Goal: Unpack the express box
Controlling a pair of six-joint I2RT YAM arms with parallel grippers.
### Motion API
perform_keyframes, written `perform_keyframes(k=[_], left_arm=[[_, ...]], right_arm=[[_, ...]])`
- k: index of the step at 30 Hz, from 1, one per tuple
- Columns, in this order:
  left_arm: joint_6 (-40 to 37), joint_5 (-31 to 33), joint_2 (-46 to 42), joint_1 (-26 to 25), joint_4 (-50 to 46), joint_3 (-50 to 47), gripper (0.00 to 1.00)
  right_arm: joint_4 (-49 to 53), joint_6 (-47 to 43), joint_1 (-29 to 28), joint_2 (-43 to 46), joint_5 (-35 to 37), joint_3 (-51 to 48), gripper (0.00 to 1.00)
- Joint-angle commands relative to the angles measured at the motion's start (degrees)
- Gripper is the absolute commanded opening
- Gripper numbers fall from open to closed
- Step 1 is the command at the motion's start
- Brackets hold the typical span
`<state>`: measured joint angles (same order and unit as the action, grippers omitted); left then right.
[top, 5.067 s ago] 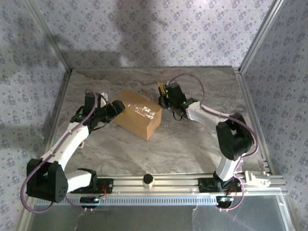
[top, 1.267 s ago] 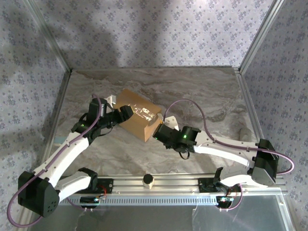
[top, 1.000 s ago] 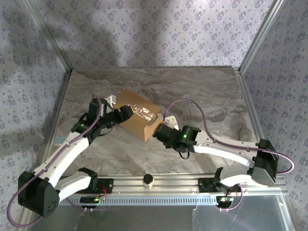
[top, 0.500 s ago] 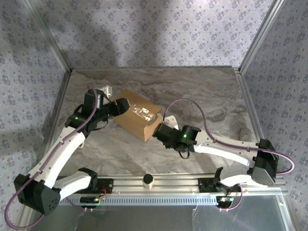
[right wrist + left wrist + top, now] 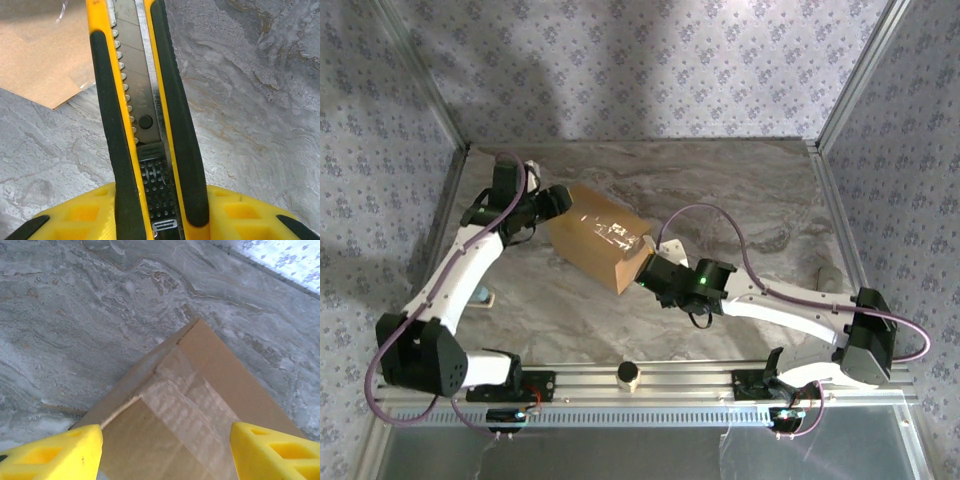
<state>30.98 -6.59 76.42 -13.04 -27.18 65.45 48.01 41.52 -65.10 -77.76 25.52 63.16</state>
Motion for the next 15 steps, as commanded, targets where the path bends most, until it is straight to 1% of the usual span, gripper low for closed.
perform_keyframes(k=[1,8,15], left_arm=[[-1.6,-1.1,2.3,0.7,2.7,2.7,0.68],[-2.9,-2.0,6.0,0.8,5.0,3.4,0.68],[-3.0,-4.4,7.0,0.8,6.5,1.7,0.67]], right_arm=[[-0.4,-0.5,0.4,-0.9,-0.2,2.5,0.00],[-0.4,-0.5,0.4,-2.2,-1.2,3.2,0.00],[-0.1,-0.6,0.5,-2.6,-2.5,4.2,0.00]])
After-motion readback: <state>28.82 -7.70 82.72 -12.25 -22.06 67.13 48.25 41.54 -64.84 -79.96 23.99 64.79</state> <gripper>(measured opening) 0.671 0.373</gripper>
